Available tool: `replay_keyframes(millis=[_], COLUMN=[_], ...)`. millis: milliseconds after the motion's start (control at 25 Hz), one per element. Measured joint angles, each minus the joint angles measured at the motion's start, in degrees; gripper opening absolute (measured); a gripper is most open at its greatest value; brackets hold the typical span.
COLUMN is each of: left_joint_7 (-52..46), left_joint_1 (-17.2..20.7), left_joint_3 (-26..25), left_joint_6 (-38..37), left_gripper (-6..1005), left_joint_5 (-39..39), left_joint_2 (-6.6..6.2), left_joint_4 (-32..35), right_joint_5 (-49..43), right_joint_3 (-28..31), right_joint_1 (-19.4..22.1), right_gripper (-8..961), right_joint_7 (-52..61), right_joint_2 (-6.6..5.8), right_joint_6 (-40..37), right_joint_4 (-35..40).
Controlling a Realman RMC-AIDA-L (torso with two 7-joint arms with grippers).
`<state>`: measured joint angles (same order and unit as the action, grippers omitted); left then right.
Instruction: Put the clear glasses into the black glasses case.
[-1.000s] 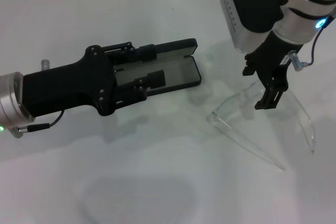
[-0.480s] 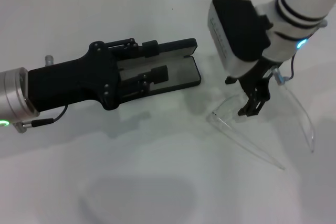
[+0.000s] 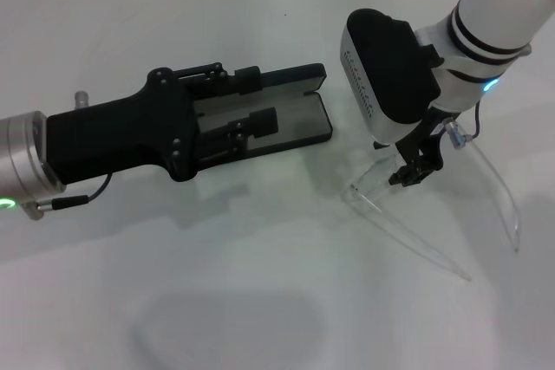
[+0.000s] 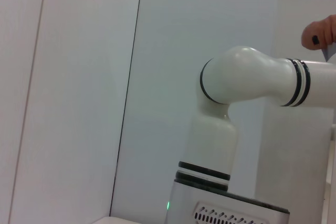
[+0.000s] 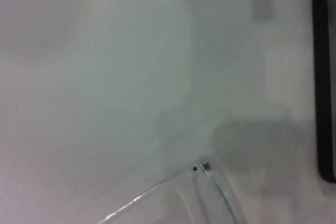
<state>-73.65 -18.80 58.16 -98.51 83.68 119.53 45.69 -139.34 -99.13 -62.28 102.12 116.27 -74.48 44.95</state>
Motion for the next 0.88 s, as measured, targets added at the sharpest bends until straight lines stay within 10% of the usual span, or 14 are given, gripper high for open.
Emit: replay_keyframes(millis=[480,880], left_joint_7=[0.00,-0.32], left_joint_1=[0.12,0.92], left_joint_3=[-0.13,-0.28], left_joint_6=[-0.04,-0.44], left_gripper=[515,512], left_joint_5=[-0.01,-0.62], left_joint_2=[0.00,0.00], left_joint_4=[0.02,0.59], right_joint_5=[0.01,-0.41], right_joint_3=[1.69,17.04], right_joint_1=[0.09,6.93], right_gripper=[271,144], right_joint_7=[0.57,1.16], right_joint_2=[-0.06,-0.51], right_joint_6=[-1.81,-15.11], right_joint_4=[0.27,15.25])
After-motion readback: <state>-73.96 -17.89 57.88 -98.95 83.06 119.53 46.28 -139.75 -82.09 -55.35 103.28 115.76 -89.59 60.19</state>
